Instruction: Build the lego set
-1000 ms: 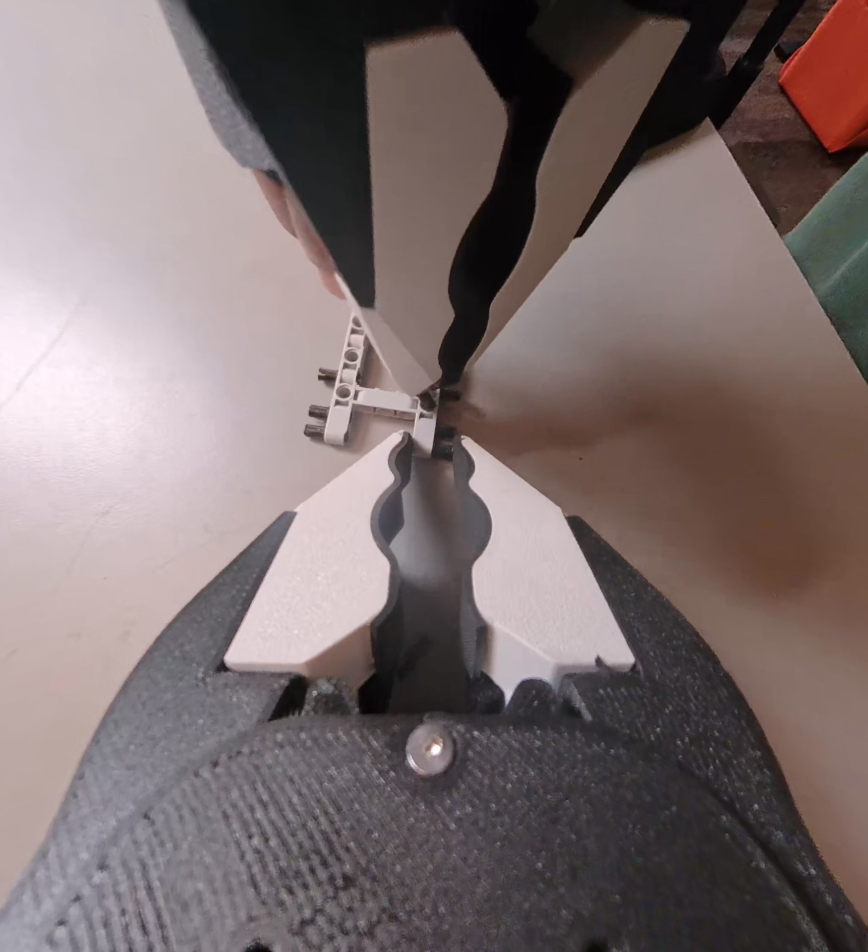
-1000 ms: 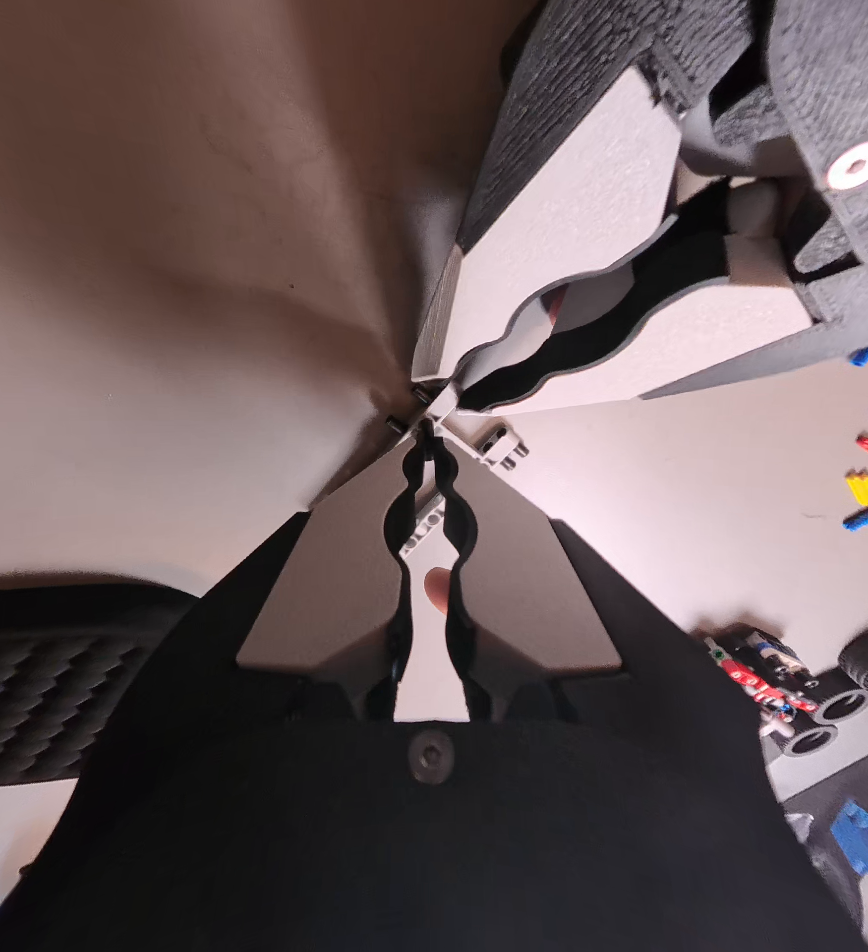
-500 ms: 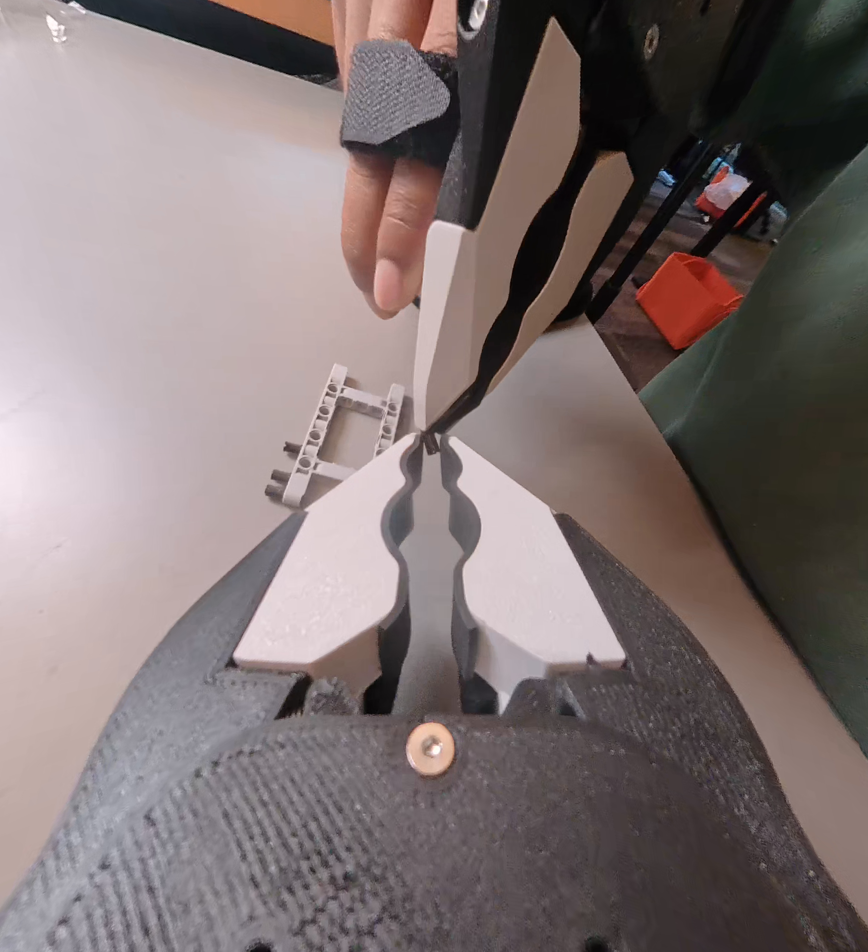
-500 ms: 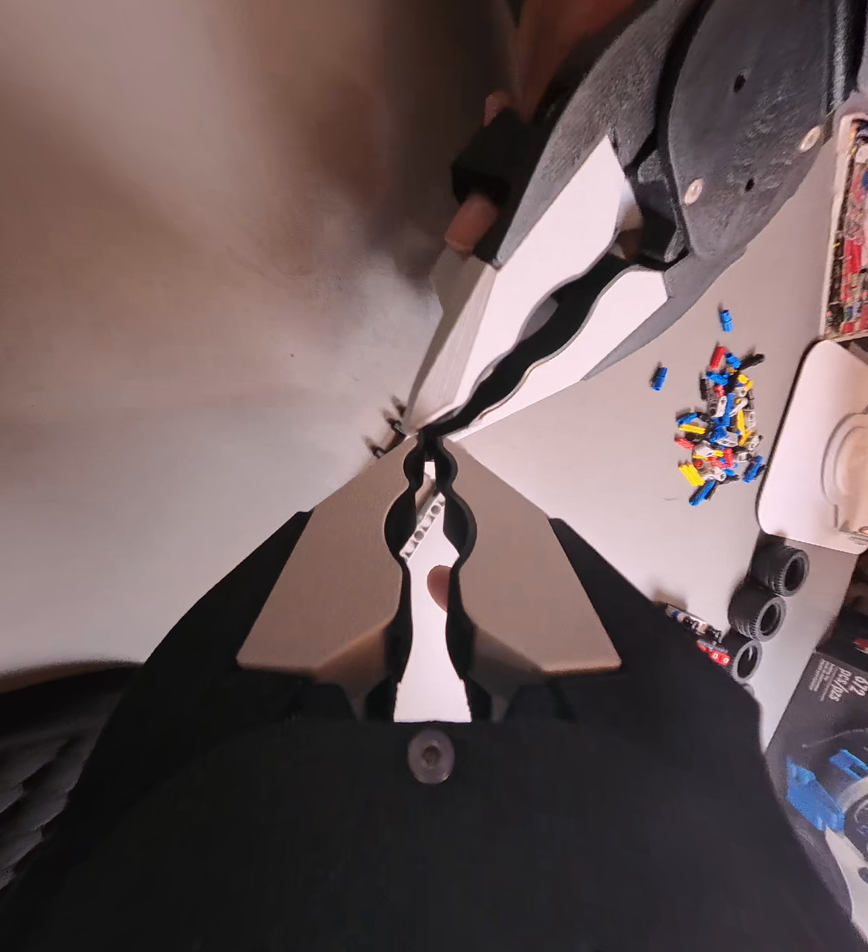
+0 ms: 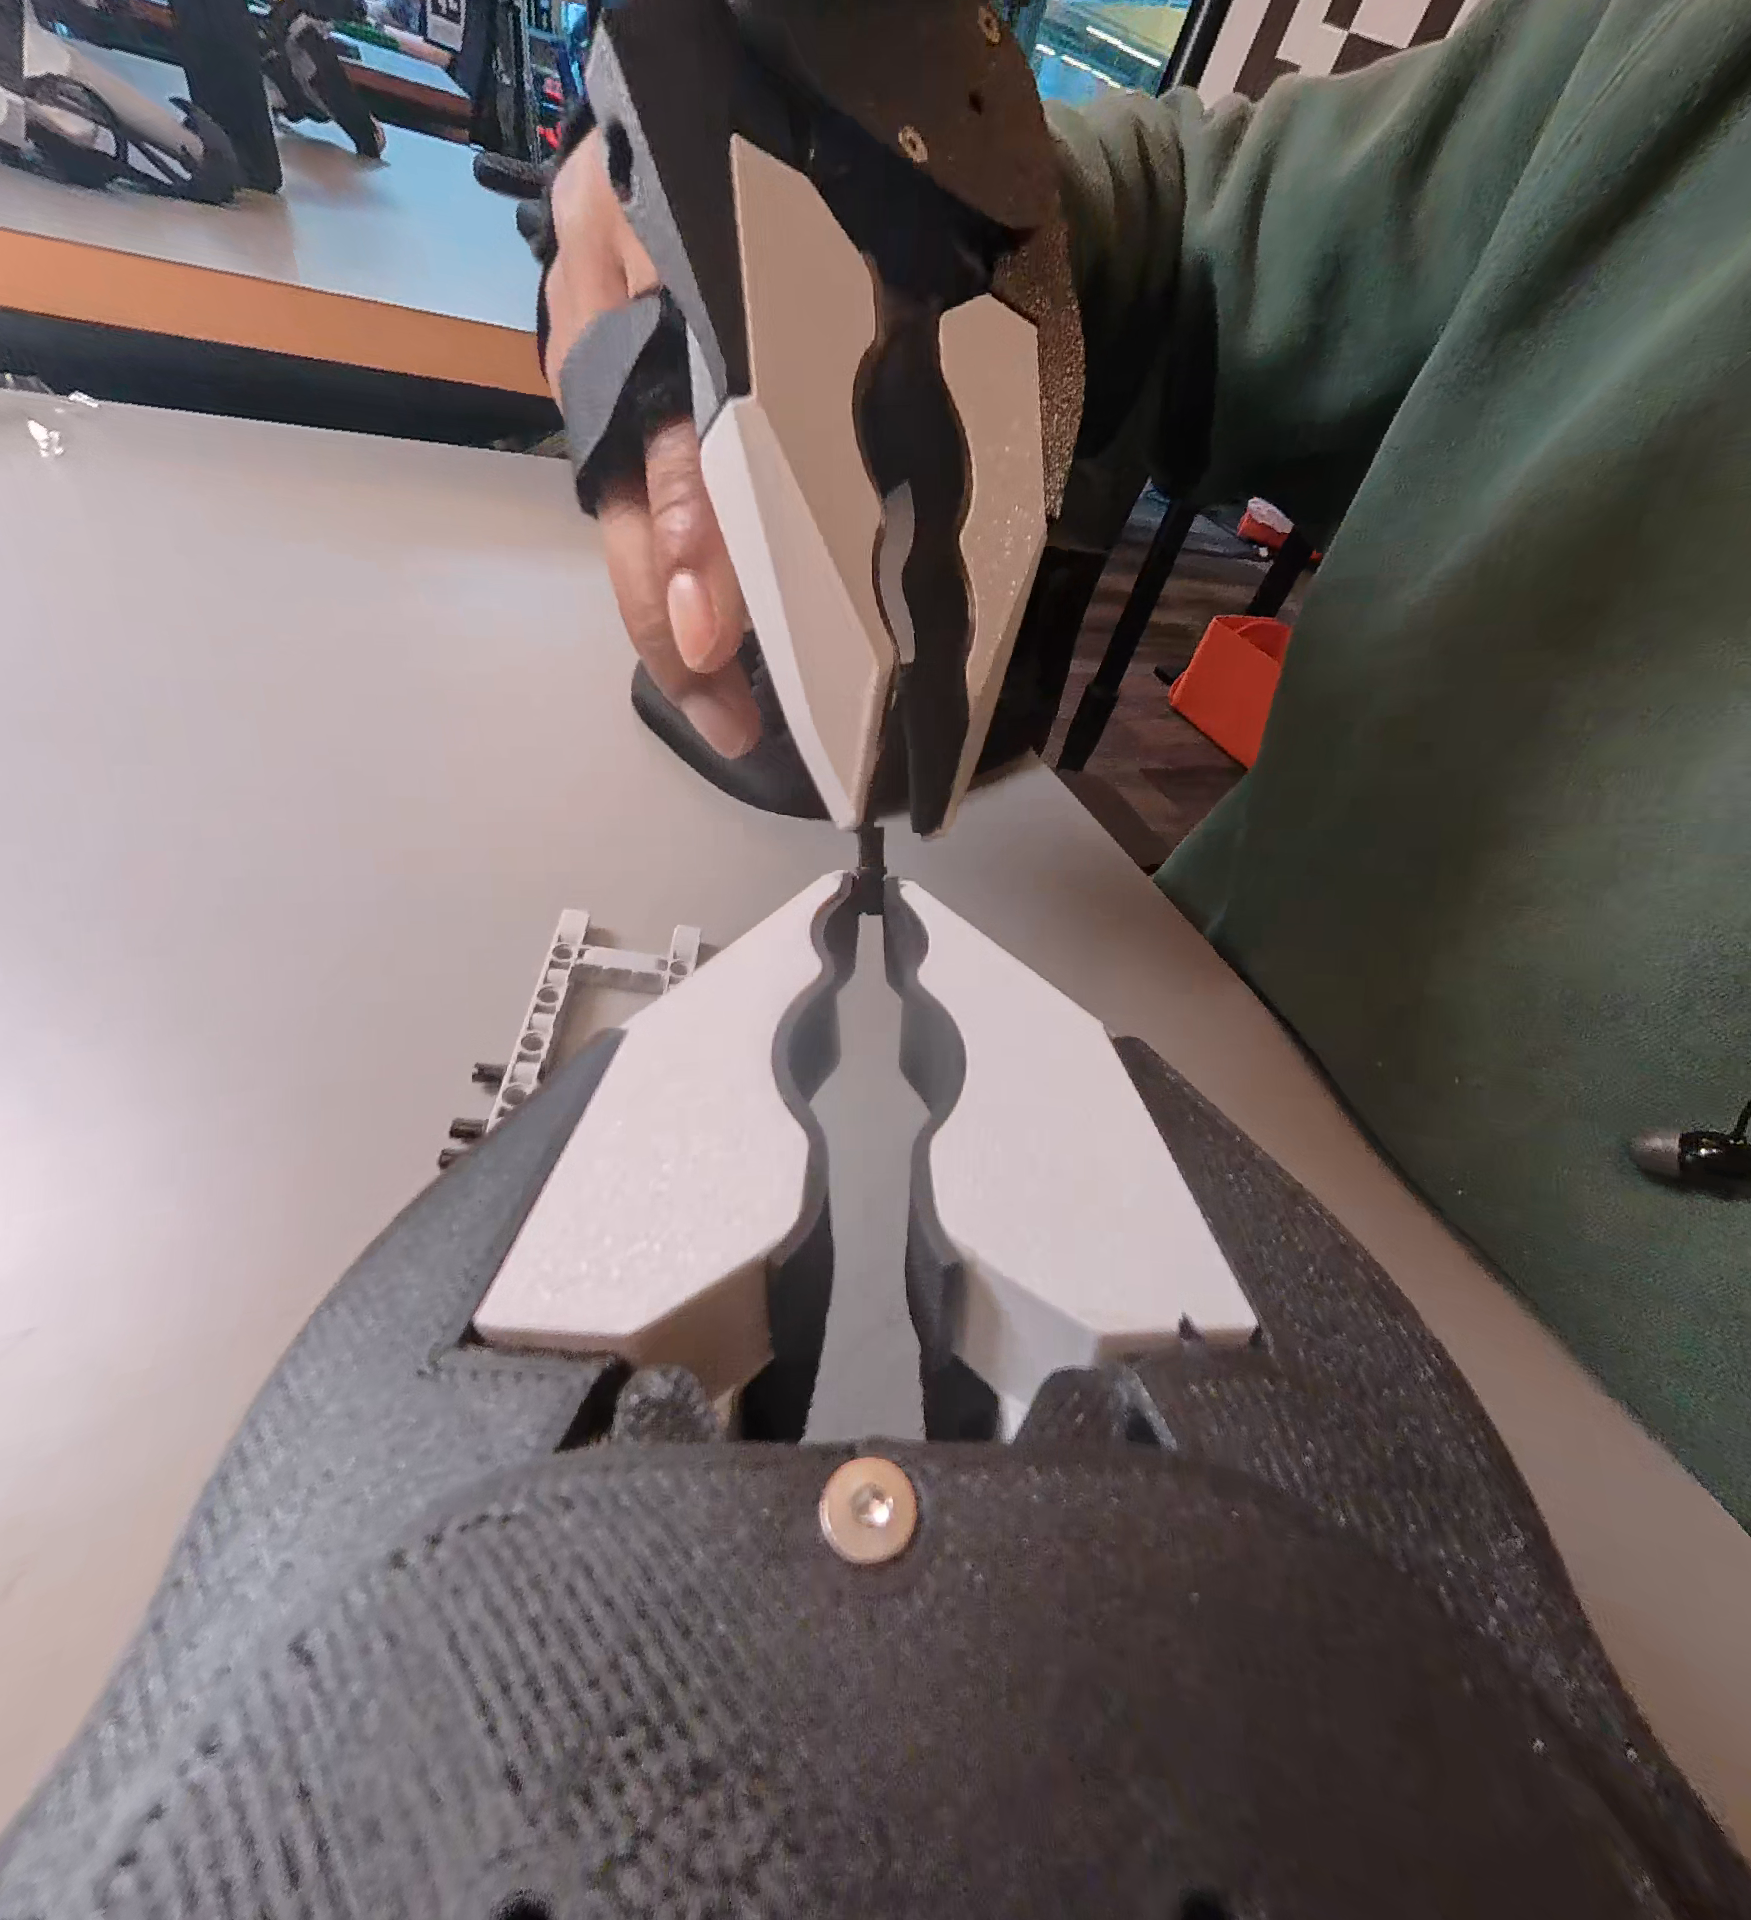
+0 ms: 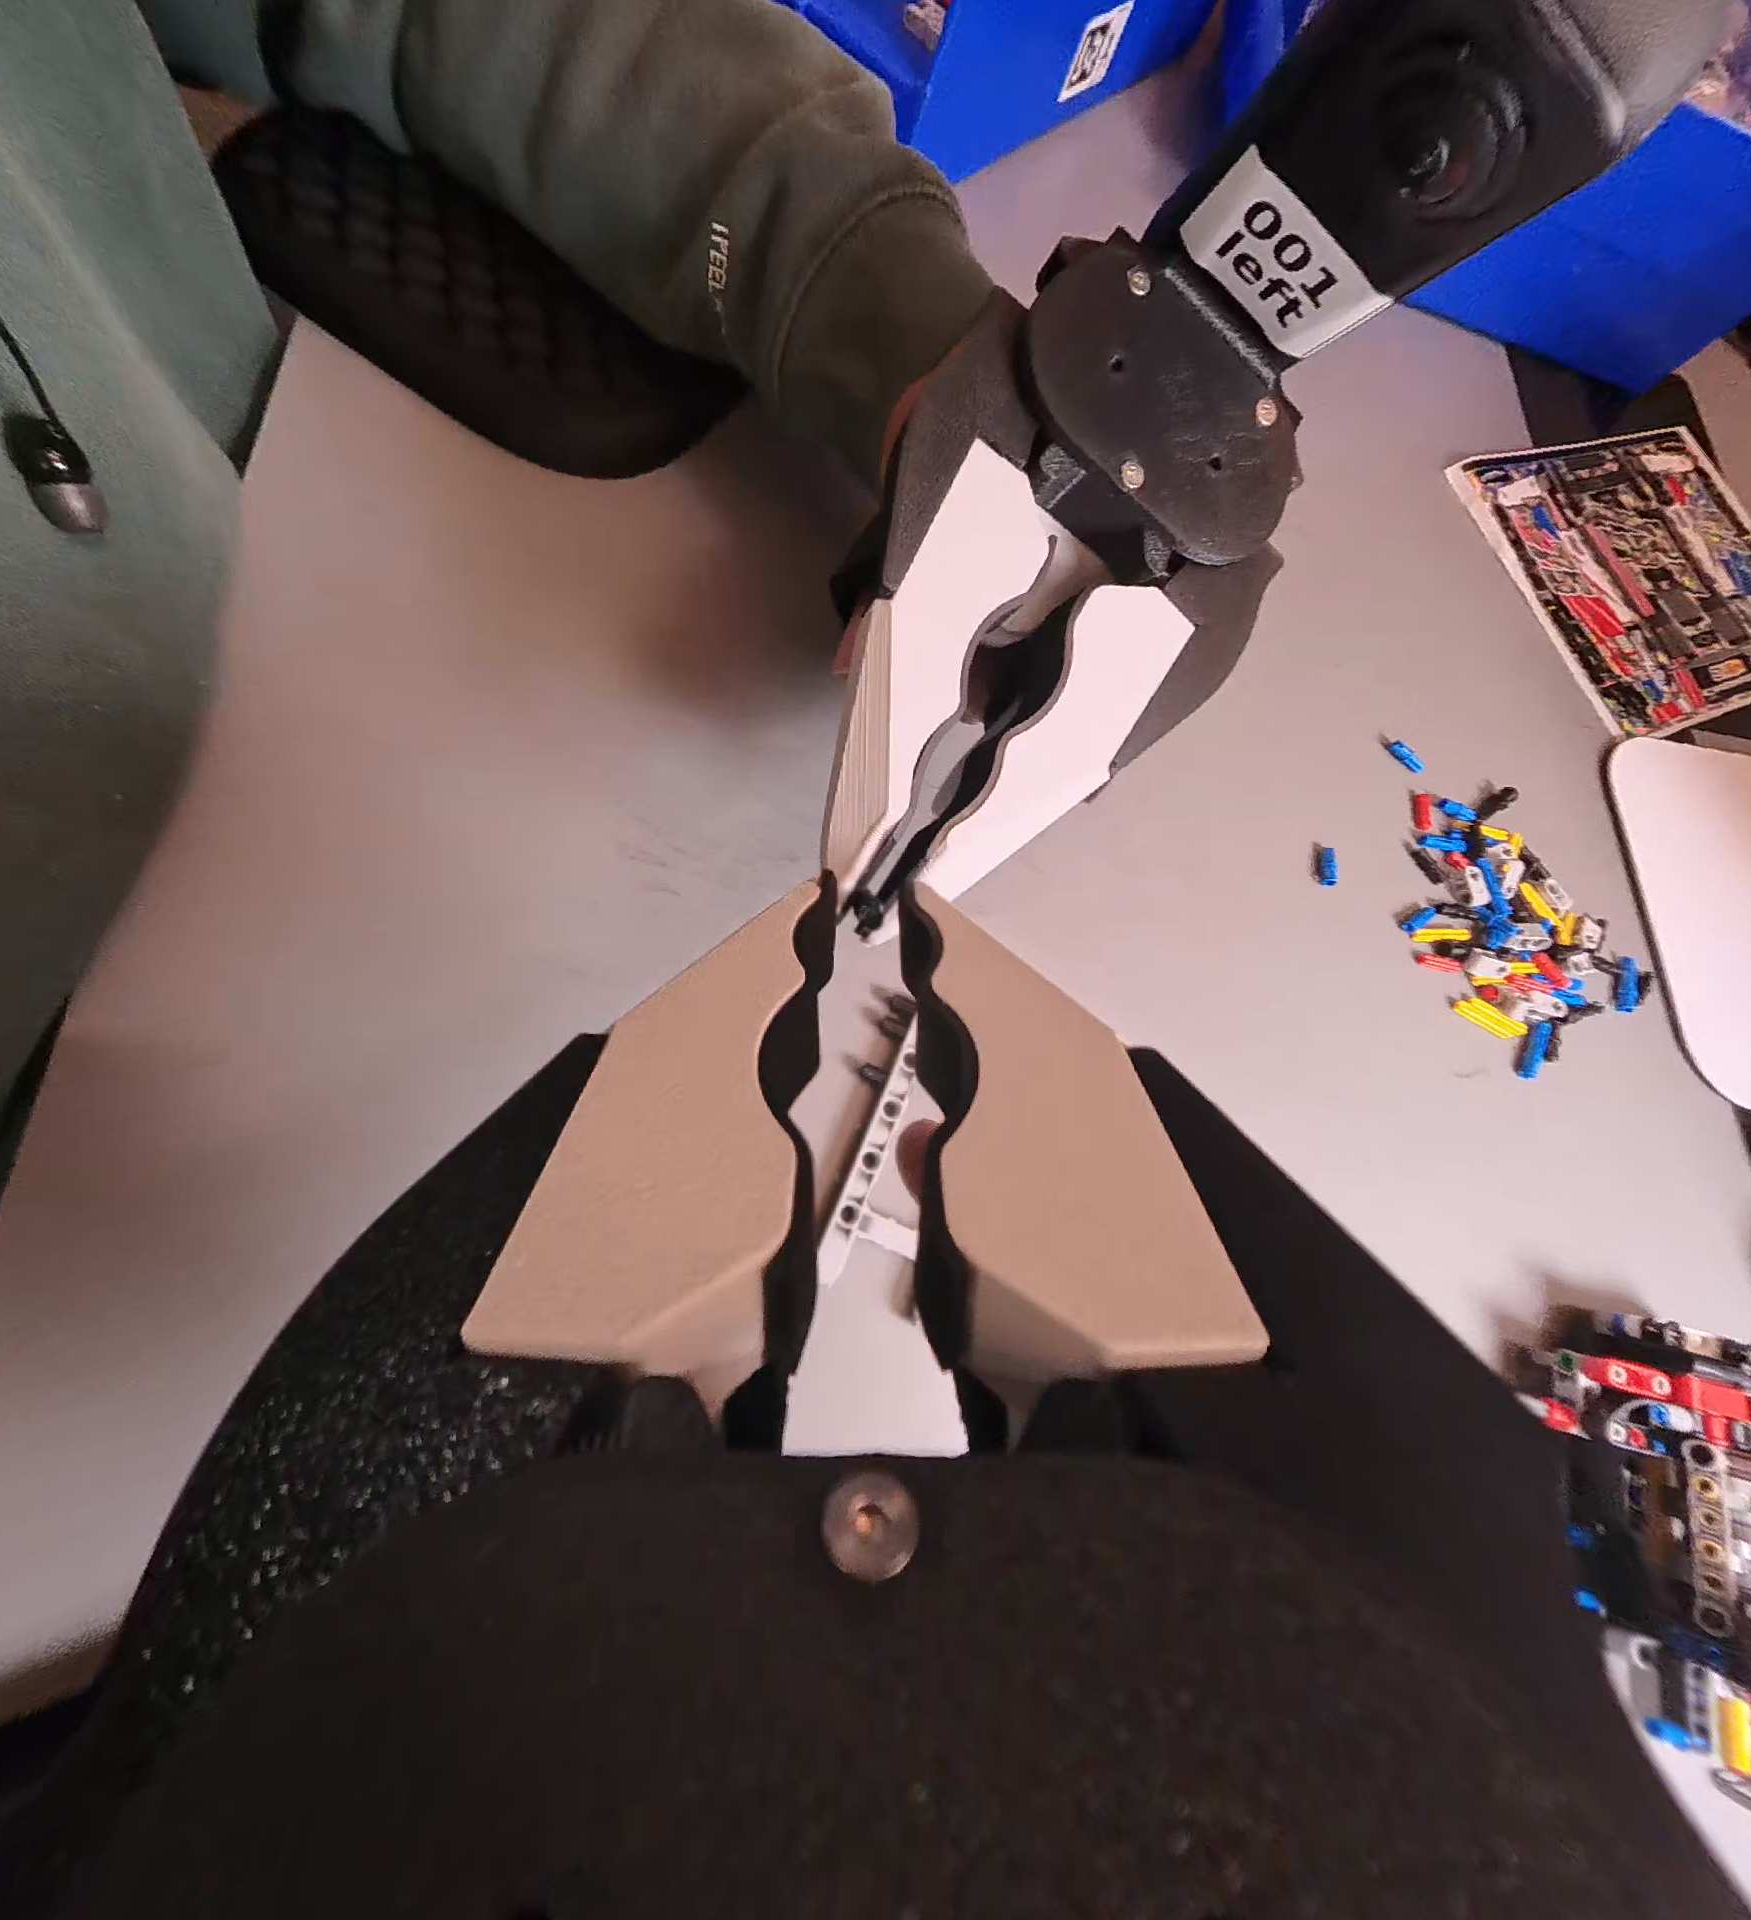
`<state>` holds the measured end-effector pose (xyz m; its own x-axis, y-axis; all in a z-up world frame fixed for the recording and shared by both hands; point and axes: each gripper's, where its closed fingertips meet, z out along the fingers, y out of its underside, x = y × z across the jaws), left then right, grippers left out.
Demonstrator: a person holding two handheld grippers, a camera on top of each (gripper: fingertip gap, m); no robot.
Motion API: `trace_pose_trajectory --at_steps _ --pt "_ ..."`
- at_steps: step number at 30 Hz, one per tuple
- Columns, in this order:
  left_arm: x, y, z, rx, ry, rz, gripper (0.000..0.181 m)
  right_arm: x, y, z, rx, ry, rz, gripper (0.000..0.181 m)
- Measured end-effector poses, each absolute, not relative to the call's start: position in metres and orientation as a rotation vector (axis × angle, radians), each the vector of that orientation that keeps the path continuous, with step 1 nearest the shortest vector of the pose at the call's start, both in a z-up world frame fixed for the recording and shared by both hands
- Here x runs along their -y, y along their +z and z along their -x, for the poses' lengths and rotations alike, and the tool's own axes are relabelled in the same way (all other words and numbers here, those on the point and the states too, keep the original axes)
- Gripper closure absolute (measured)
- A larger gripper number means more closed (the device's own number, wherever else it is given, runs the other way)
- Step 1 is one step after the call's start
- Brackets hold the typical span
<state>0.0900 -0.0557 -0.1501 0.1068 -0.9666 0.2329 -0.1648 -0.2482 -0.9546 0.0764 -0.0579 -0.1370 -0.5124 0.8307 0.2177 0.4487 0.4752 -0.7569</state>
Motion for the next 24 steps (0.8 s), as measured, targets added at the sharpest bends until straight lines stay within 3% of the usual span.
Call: trace_pose_trajectory --at_steps 20,24 --pt "0.061 -0.141 -0.086 -1.142 -1.239 1.499 0.179 0.060 -0.138 -0.072 2.174 0.880 1.097 0.178" --pt "0.064 -0.113 -0.076 -1.044 -1.322 1.370 0.179 0.067 -0.113 -0.067 2.060 1.026 1.076 0.165"
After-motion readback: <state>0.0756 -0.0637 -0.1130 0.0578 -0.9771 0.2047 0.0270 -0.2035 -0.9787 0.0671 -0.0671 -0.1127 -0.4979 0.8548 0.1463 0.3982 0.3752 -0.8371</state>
